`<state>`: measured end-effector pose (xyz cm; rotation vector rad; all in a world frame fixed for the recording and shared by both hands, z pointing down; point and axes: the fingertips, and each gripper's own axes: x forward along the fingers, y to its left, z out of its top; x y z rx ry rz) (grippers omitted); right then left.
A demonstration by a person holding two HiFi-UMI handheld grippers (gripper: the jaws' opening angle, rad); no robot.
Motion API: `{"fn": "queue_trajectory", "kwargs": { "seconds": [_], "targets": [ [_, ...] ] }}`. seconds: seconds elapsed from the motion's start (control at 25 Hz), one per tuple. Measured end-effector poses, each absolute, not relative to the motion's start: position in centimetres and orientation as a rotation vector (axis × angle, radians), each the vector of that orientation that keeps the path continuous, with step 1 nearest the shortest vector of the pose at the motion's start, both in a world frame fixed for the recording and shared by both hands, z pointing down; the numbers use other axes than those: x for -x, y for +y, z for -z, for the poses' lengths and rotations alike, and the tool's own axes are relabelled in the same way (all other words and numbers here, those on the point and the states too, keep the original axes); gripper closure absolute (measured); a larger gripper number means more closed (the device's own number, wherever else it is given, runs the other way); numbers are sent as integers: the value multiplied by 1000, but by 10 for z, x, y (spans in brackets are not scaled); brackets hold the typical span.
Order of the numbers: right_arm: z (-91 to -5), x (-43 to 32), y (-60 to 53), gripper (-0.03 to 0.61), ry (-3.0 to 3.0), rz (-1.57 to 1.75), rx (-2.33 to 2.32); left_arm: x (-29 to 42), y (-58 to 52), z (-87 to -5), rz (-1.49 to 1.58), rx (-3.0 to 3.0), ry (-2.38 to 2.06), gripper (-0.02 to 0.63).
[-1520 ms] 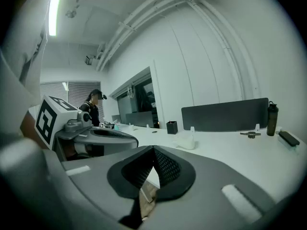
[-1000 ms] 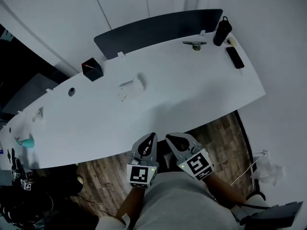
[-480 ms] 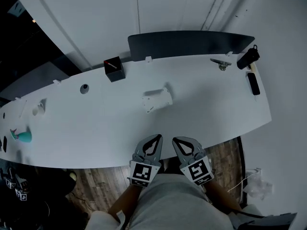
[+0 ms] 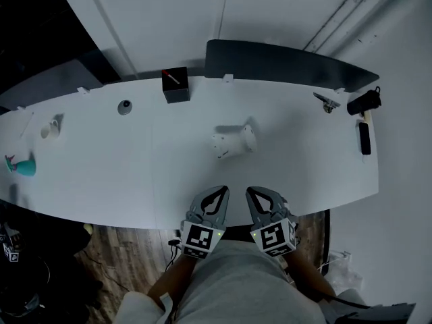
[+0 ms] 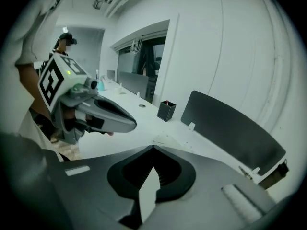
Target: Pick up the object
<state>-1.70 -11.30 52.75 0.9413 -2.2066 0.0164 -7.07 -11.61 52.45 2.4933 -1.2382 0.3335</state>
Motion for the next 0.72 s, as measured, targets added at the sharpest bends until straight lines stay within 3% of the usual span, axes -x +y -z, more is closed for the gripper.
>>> {"fn": "queue_trajectory", "kwargs": {
  "seconds": [0.12,0.16,0.2,0.24,0.4,0.72],
  "targets": [
    [-546,13,-136,575,-2065,210,-893,84,-121,-525,-337,-2445,-1306,614],
    [-554,14,-143,506,-2017,286,-851,89,-123,-523,-337,-2430,-1332,614],
    [-563,17,-150,341,-1969,363,-808,94,-124,-523,-340,-2416,-1358,614],
    [-571,20,-158,318,-1922,443,-772,99,-126,-523,-351,-2399,-1382,614],
    [-609,30,-192,284,-1762,663,-677,114,-129,-525,-377,-2335,-1462,614],
    [-665,37,-238,247,-1579,784,-607,123,-120,-532,-403,-2252,-1526,614]
  ]
}}
